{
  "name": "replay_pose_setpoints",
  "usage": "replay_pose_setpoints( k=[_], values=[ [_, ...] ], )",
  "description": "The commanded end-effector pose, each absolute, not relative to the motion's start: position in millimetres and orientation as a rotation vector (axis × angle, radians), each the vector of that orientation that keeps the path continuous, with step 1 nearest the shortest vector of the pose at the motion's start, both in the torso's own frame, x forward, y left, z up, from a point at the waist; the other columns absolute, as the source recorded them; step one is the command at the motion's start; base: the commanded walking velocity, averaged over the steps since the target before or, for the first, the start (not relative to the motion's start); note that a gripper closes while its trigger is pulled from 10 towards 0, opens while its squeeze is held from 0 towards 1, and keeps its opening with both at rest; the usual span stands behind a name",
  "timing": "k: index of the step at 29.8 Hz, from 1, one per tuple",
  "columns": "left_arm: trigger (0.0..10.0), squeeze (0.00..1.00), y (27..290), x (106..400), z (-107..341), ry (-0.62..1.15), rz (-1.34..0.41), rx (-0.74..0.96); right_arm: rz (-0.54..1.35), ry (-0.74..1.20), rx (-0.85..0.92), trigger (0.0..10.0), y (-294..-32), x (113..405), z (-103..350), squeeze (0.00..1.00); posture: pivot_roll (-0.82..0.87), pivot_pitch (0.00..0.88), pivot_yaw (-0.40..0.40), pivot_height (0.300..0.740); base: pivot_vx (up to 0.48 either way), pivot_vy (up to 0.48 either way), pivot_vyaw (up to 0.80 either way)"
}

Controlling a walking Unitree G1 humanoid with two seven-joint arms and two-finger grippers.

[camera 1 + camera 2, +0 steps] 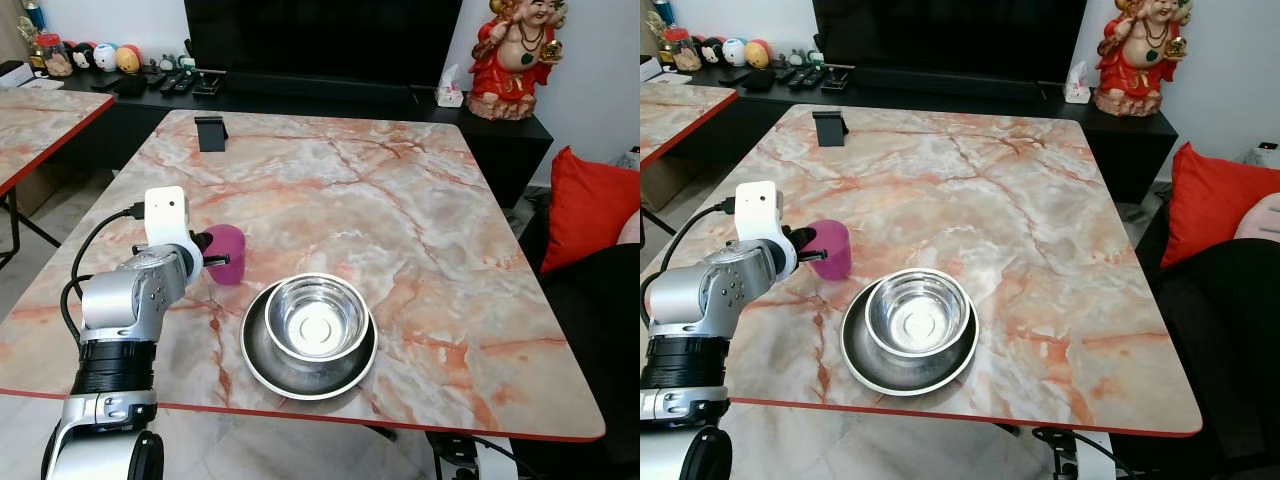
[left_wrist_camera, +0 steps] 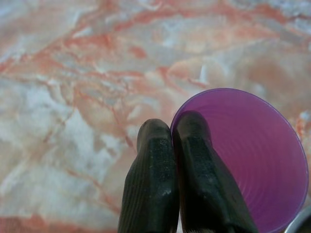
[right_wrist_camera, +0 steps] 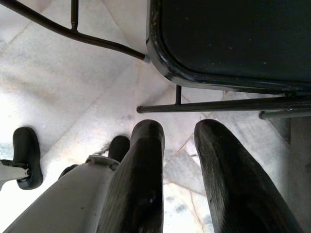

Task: Setting the table

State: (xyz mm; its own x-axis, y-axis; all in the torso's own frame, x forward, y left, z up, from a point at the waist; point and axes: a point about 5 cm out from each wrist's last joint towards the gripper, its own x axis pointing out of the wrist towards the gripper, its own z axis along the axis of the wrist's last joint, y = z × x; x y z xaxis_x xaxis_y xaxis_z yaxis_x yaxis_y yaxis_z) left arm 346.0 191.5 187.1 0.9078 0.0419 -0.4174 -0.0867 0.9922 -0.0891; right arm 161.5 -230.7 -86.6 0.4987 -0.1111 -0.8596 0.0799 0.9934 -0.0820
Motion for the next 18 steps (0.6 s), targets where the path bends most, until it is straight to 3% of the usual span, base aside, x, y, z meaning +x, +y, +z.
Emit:
replay_pose_setpoints(
  k=[1, 18],
  values=[
    [10.0, 0.0, 188, 347, 200, 0.409, 0.05, -0.107, -0.114, 1.048, -0.038, 10.0, -232, 161, -87, 0.0, 0.09, 0.0, -0.035, 0.74, 0.0, 0.0, 0.0],
    [10.0, 0.0, 175, 342, 192, 0.47, -0.008, -0.129, -0.119, 1.048, -0.033, 10.0, -232, 161, -87, 0.0, 0.09, 0.0, -0.036, 0.74, 0.0, 0.0, 0.0]
  ],
)
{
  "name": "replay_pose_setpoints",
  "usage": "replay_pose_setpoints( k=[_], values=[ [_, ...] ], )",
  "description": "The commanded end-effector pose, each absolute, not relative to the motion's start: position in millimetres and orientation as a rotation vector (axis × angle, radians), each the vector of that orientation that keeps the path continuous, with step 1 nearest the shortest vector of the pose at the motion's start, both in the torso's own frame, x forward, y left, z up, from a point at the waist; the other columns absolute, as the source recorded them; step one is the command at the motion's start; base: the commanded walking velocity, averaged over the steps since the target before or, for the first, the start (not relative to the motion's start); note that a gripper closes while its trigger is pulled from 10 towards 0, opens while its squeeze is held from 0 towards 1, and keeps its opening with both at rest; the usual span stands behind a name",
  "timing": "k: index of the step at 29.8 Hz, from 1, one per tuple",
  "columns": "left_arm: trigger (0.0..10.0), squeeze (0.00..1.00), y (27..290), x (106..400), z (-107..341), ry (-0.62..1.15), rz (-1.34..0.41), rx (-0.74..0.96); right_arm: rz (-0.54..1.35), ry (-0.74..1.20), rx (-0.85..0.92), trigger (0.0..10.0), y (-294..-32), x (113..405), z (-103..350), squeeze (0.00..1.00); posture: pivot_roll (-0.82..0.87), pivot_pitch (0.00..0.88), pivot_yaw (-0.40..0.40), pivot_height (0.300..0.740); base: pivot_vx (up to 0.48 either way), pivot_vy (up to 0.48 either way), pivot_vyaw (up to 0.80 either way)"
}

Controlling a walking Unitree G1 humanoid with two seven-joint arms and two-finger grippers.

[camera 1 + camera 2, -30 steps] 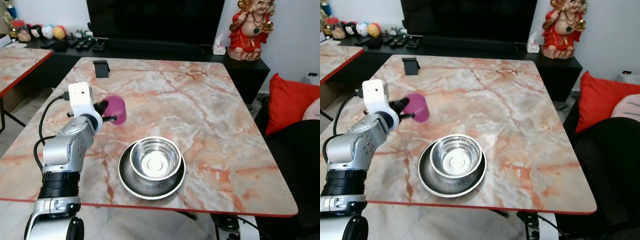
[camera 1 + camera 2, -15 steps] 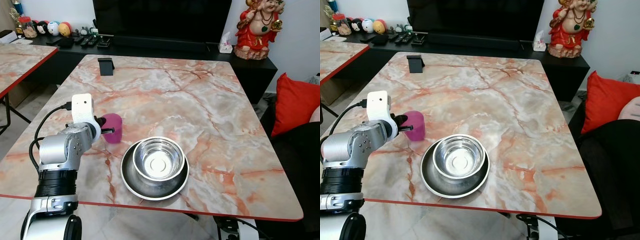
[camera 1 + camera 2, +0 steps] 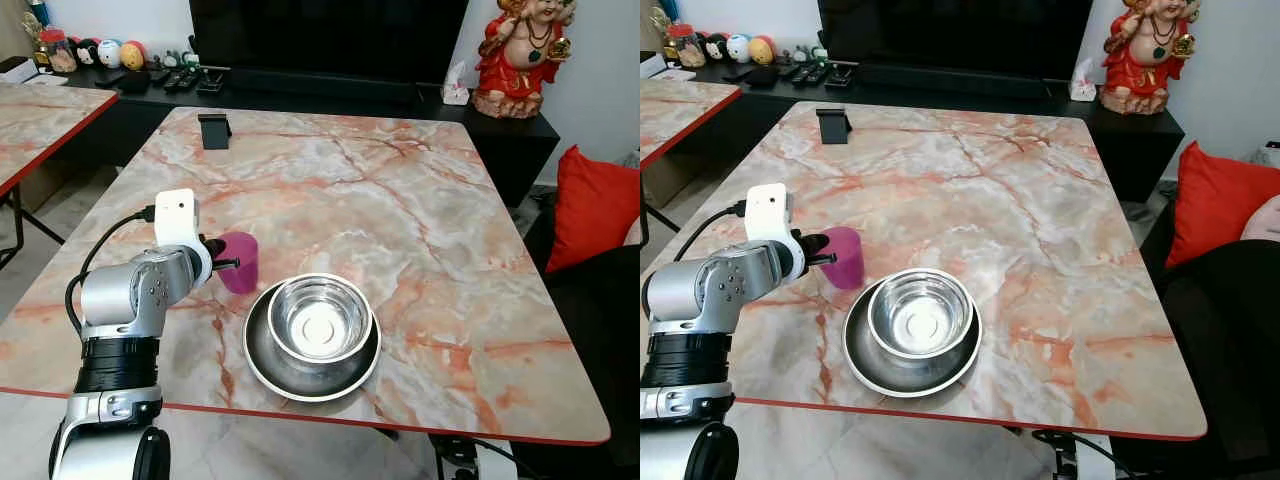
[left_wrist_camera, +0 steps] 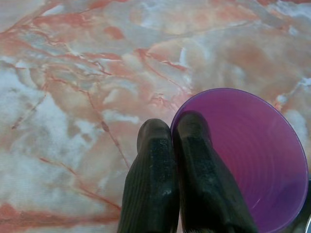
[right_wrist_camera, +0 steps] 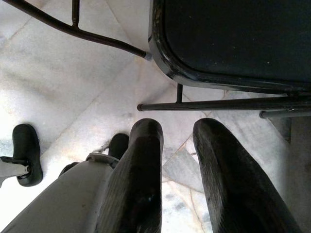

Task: Setting the table

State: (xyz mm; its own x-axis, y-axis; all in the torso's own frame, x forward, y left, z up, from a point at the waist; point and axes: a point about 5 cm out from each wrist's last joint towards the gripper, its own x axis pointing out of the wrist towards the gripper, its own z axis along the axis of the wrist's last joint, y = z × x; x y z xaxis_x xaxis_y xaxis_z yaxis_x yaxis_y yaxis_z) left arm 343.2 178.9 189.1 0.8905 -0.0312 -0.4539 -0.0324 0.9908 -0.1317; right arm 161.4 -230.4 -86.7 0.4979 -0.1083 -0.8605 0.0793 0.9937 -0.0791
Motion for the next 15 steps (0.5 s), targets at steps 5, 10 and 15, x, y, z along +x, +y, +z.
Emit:
replay_pose_setpoints(
  k=[5, 10, 15],
  values=[
    [10.0, 0.0, 173.9, 339.8, 188.3, 0.482, -0.01, -0.122, -0.119, 1.049, -0.033, 10.0, -231.8, 160.8, -86.7, 0.0, 0.09, 0.0, -0.038, 0.74, 0.0, 0.0, 0.0],
    [10.0, 0.0, 173.1, 339.7, 188.4, 0.481, -0.011, -0.122, -0.118, 1.049, -0.033, 10.0, -232.0, 160.9, -86.6, 0.0, 0.09, 0.0, -0.04, 0.74, 0.0, 0.0, 0.0],
    [10.0, 0.0, 171.5, 339.0, 186.5, 0.487, -0.01, -0.114, -0.119, 1.048, -0.034, 10.0, -232.1, 161.2, -86.5, 0.0, 0.09, 0.0, -0.038, 0.74, 0.0, 0.0, 0.0]
  ],
)
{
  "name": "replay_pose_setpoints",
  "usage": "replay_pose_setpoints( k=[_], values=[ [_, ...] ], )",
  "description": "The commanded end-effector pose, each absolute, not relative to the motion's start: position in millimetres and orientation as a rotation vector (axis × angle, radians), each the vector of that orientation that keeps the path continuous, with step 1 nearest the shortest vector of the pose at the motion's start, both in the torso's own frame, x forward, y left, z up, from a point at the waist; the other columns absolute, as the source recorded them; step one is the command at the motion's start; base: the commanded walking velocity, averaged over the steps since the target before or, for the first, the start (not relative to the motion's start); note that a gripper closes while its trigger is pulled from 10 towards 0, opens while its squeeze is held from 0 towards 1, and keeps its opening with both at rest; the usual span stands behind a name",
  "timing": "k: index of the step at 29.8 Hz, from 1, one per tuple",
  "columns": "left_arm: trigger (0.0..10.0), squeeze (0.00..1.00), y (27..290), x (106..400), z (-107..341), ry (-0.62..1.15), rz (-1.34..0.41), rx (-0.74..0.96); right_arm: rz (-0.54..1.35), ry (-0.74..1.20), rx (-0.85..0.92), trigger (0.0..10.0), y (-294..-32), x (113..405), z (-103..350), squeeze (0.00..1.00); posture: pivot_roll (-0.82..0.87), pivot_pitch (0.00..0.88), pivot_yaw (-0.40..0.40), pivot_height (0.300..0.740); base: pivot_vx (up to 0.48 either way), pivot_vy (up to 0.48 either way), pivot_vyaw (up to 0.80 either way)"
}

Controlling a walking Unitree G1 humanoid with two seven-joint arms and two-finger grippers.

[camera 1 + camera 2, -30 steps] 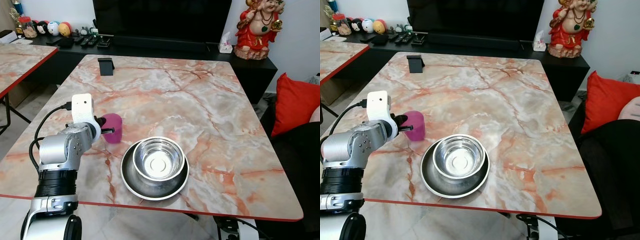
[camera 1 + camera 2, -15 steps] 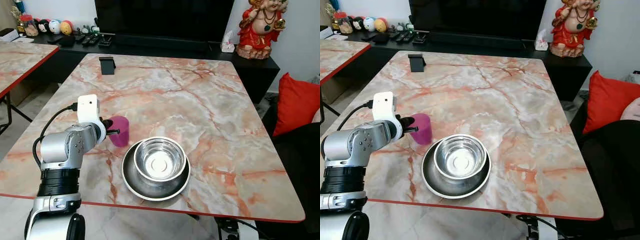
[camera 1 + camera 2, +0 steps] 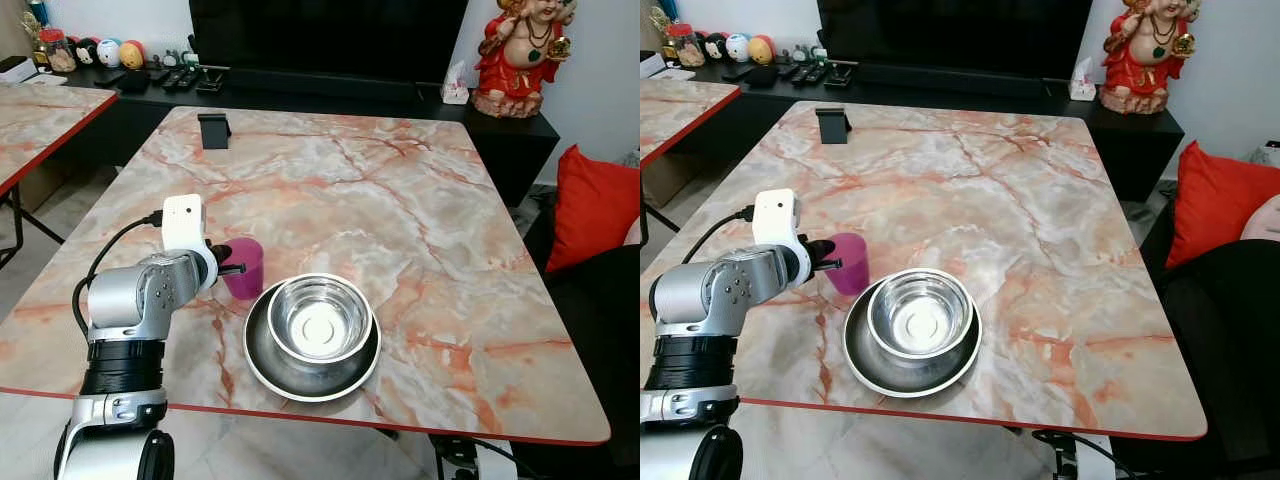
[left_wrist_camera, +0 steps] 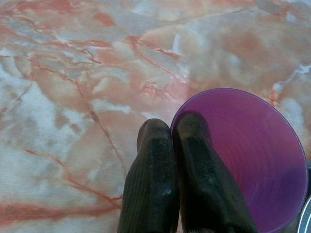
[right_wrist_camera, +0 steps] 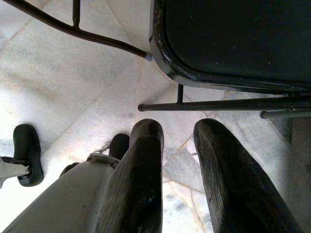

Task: Setting the table

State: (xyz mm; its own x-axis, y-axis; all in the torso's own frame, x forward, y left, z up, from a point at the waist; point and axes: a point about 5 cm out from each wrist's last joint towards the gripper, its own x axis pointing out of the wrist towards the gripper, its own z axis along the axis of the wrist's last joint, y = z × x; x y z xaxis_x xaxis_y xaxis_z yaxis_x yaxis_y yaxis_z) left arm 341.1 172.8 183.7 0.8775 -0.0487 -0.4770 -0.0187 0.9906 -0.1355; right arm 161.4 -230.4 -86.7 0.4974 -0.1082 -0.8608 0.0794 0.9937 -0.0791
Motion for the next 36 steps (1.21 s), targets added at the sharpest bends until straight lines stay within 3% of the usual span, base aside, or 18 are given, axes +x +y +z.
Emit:
replay_pose_setpoints(
  k=[1, 29, 30, 36],
  values=[
    [10.0, 0.0, 171.3, 338.9, 186.2, 0.488, -0.01, -0.112, -0.119, 1.048, -0.033, 10.0, -232.1, 161.3, -86.4, 0.0, 0.09, 0.0, -0.038, 0.74, 0.0, 0.0, 0.0],
    [10.0, 0.0, 173.9, 341.6, 188.7, 0.462, 0.026, -0.107, -0.12, 1.046, -0.033, 10.0, -232.6, 162.0, -86.0, 0.0, 0.09, 0.0, -0.041, 0.74, 0.0, 0.0, 0.0],
    [10.0, 0.47, 173.4, 341.7, 188.3, 0.461, 0.024, -0.111, -0.12, 1.046, -0.034, 10.0, -232.8, 162.1, -86.0, 0.0, 0.08, 0.0, -0.042, 0.74, 0.0, 0.0, 0.0],
    [10.0, 0.47, 173.9, 342.2, 188.4, 0.456, 0.024, -0.114, -0.12, 1.047, -0.036, 10.0, -233.0, 162.2, -85.9, 0.0, 0.09, 0.0, -0.044, 0.74, 0.0, 0.0, 0.0]
  ],
)
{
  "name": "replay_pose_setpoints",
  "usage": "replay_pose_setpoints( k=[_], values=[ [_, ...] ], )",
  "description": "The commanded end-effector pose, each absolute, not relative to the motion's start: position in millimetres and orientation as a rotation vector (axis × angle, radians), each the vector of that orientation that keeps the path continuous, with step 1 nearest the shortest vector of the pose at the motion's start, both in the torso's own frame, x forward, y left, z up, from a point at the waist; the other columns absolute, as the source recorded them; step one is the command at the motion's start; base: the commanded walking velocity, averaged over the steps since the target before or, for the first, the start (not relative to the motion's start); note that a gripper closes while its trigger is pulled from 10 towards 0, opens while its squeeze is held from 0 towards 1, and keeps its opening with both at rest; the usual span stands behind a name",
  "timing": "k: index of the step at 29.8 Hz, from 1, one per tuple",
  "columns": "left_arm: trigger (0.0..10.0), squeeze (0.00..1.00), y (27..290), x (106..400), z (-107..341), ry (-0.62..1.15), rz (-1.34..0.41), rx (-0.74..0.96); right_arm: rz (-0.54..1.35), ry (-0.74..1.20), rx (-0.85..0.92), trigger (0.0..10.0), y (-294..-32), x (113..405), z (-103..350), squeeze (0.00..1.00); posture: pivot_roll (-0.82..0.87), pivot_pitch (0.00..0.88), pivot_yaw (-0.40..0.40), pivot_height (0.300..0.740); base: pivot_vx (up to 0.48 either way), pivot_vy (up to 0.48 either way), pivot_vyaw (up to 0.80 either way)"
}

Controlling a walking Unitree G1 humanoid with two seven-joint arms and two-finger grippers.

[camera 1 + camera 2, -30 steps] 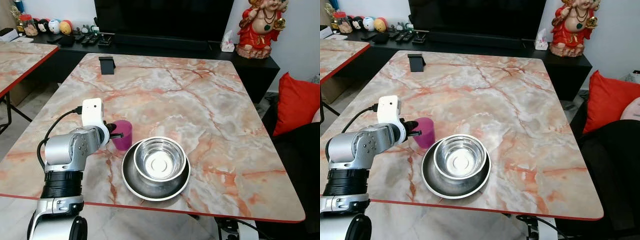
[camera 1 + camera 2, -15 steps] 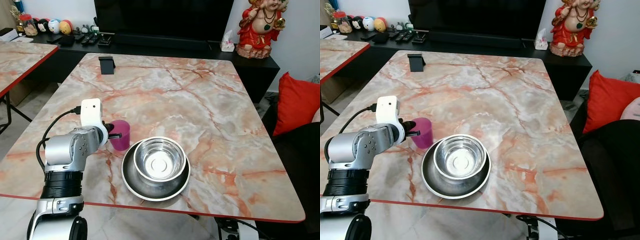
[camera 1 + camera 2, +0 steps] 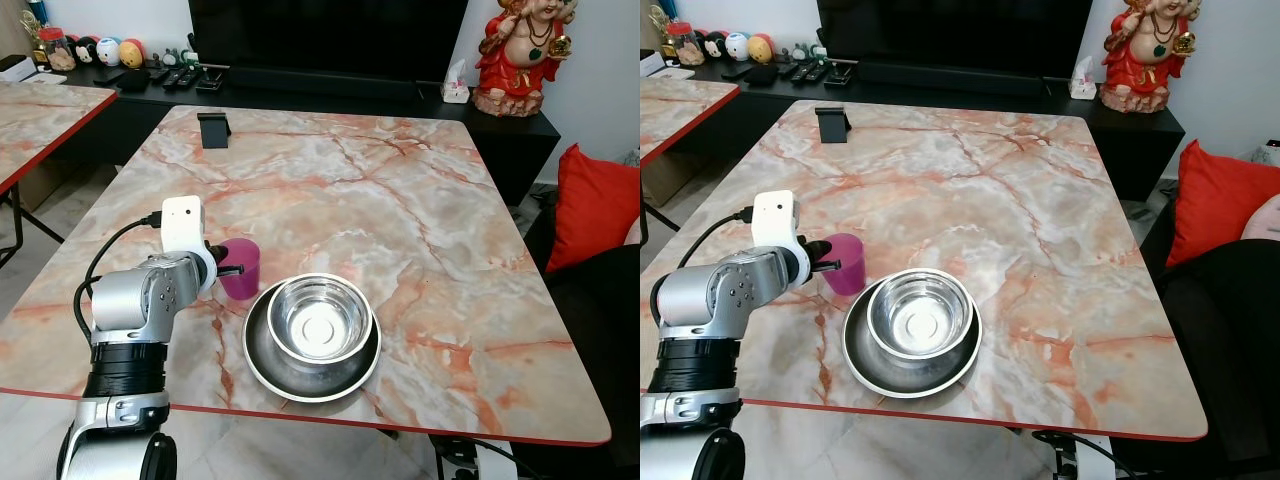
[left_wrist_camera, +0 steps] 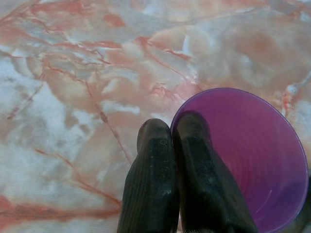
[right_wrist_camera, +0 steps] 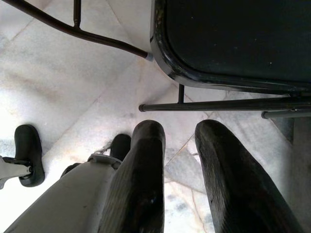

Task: Setting the table

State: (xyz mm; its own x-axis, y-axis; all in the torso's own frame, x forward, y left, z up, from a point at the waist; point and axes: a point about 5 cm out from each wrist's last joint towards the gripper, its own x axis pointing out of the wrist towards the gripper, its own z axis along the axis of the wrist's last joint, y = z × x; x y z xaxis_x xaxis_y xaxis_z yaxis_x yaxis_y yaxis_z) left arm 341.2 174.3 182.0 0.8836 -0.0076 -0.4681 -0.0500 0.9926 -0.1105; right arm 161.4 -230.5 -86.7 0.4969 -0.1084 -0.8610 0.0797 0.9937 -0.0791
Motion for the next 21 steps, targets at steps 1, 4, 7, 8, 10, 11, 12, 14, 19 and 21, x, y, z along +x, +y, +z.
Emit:
replay_pose_setpoints(
  k=[1, 4, 7, 8, 10, 11, 12, 14, 19, 21],
  values=[
    [10.0, 0.47, 174.0, 342.3, 188.5, 0.456, 0.025, -0.114, -0.12, 1.047, -0.036, 10.0, -233.0, 162.2, -85.9, 0.0, 0.09, 0.0, -0.044, 0.74, 0.0, 0.0, 0.0],
    [10.0, 0.47, 174.1, 342.2, 187.6, 0.461, 0.026, -0.122, -0.118, 1.047, -0.037, 10.0, -232.8, 162.1, -85.9, 0.0, 0.09, 0.0, -0.042, 0.74, 0.0, 0.0, 0.0],
    [10.0, 0.47, 174.2, 342.3, 187.6, 0.459, 0.026, -0.121, -0.117, 1.049, -0.036, 10.0, -232.7, 162.0, -86.0, 0.0, 0.09, 0.0, -0.042, 0.74, 0.0, 0.0, 0.0],
    [10.0, 0.47, 174.0, 342.5, 187.9, 0.458, 0.026, -0.12, -0.118, 1.049, -0.037, 10.0, -232.7, 162.0, -86.0, 0.0, 0.09, 0.0, -0.042, 0.74, 0.0, 0.0, 0.0],
    [10.0, 0.47, 173.8, 342.6, 188.0, 0.457, 0.027, -0.117, -0.118, 1.049, -0.037, 10.0, -232.8, 162.0, -86.0, 0.0, 0.09, 0.0, -0.042, 0.74, 0.0, 0.0, 0.0],
    [10.0, 0.47, 173.9, 342.7, 188.0, 0.457, 0.028, -0.117, -0.118, 1.049, -0.037, 10.0, -232.8, 162.0, -86.0, 0.0, 0.09, 0.0, -0.042, 0.74, 0.0, 0.0, 0.0],
    [10.0, 0.47, 173.9, 342.6, 187.9, 0.457, 0.028, -0.116, -0.118, 1.049, -0.038, 10.0, -232.8, 161.9, -86.1, 0.0, 0.08, 0.0, -0.042, 0.74, 0.0, 0.0, 0.0],
    [10.0, 0.47, 173.8, 342.6, 187.9, 0.456, 0.028, -0.116, -0.117, 1.05, -0.038, 10.0, -232.7, 161.9, -86.1, 0.0, 0.08, 0.0, -0.042, 0.74, 0.0, 0.0, 0.0],
    [10.0, 0.85, 173.5, 343.2, 190.2, 0.447, 0.027, -0.119, -0.117, 1.05, -0.038, 10.0, -232.7, 161.9, -86.1, 0.0, 0.08, 0.0, -0.042, 0.74, 0.0, 0.0, 0.0],
    [10.0, 0.84, 173.1, 343.4, 190.8, 0.444, 0.026, -0.12, -0.118, 1.049, -0.038, 10.0, -232.8, 161.9, -86.0, 0.0, 0.09, 0.0, -0.043, 0.74, 0.0, 0.0, 0.0]
  ],
)
